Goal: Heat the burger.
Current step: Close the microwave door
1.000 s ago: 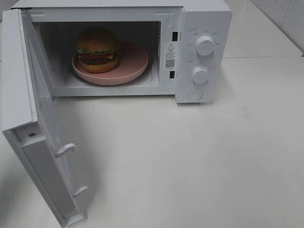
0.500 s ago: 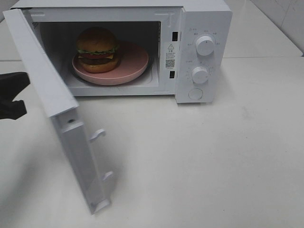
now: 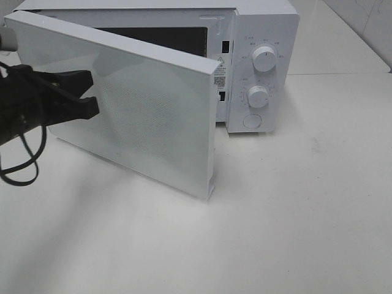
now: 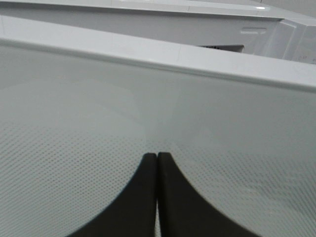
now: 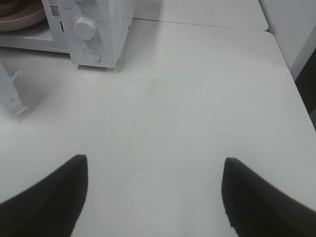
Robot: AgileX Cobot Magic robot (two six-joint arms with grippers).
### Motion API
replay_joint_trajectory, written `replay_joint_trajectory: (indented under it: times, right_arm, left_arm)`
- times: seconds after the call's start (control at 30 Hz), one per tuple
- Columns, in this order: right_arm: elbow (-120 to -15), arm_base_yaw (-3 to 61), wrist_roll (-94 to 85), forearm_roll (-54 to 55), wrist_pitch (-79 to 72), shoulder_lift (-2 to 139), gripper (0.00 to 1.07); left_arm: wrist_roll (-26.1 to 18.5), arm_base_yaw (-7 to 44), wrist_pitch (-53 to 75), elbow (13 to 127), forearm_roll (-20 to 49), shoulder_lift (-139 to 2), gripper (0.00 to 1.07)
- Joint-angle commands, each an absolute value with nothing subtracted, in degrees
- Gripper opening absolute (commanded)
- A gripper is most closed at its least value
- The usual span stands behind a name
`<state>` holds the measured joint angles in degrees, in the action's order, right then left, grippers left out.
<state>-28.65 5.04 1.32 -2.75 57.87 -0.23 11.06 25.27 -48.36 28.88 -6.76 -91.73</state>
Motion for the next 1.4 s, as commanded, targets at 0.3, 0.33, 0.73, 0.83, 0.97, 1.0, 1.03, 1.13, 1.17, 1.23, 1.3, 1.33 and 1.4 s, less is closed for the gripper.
replay_joint_trajectory:
  times: [0.3,0.33,0.73,0.83,0.97,1.0,1.03,1.13,1.17,1.23,1.3,1.33,1.4]
  right_arm:
    - [-28.53,4.76,1.38,-2.92,56.84,-1.78,0.75]
    - [-28.53,4.76,1.38,-2.92,56.84,-1.78,0.75]
    - [-28.53,4.76,1.38,-2.92,56.84,-1.78,0.75]
    - [-28.53,4.76,1.38,-2.92,56.84,-1.78,0.75]
    - [-28.53,4.76,1.38,-2.92,56.84,-1.78,0.75]
    - [-28.53,4.76,1.38,-2.92,56.84,-1.78,0.75]
    - [-28.53,4.76,1.38,-2.92,56.84,-1.78,0.75]
    - [-28.53,4.76,1.38,-2.92,56.84,-1.78,0.75]
    - [-28.53,4.76,1.38,-2.92,56.84,-1.78,0.75]
    - [-28.53,4.76,1.38,-2.92,56.84,-1.78,0.75]
    - [-28.53,4.76,1.38,-2.92,56.84,-1.78,0.75]
    - [-28.53,4.76,1.38,-2.92,56.84,-1.78,0.75]
    - [-28.53,4.76,1.38,-2.92,56.84,-1.78,0.75]
  left_arm:
    - [1.26,35.29,-42.74,44.29,7.56,-101.18,0.00]
    - [1.26,36.33,-42.74,46.93,9.00,-103.13,0.00]
    - [1.26,38.90,-37.99,61.59,12.32,-112.64,0.00]
    - [1.26,38.90,-37.64,62.85,12.78,-113.22,0.00]
    - [1.20,38.90,-36.90,67.78,13.81,-115.62,0.00]
    - [0.74,38.85,-36.73,69.39,13.98,-116.60,0.00]
    - [0.74,38.85,-36.73,69.39,13.98,-116.60,0.00]
    - [-0.97,38.45,-35.64,71.79,15.18,-118.09,0.00]
    - [-1.83,38.45,-34.21,72.59,15.76,-118.20,0.00]
    - [-2.46,38.45,-34.15,72.59,15.53,-118.03,0.00]
    - [-3.90,38.90,-33.29,72.59,15.36,-117.80,0.00]
    - [-4.41,39.02,-32.26,72.54,15.36,-117.46,0.00]
    - [-4.98,39.59,-29.74,72.25,15.36,-116.60,0.00]
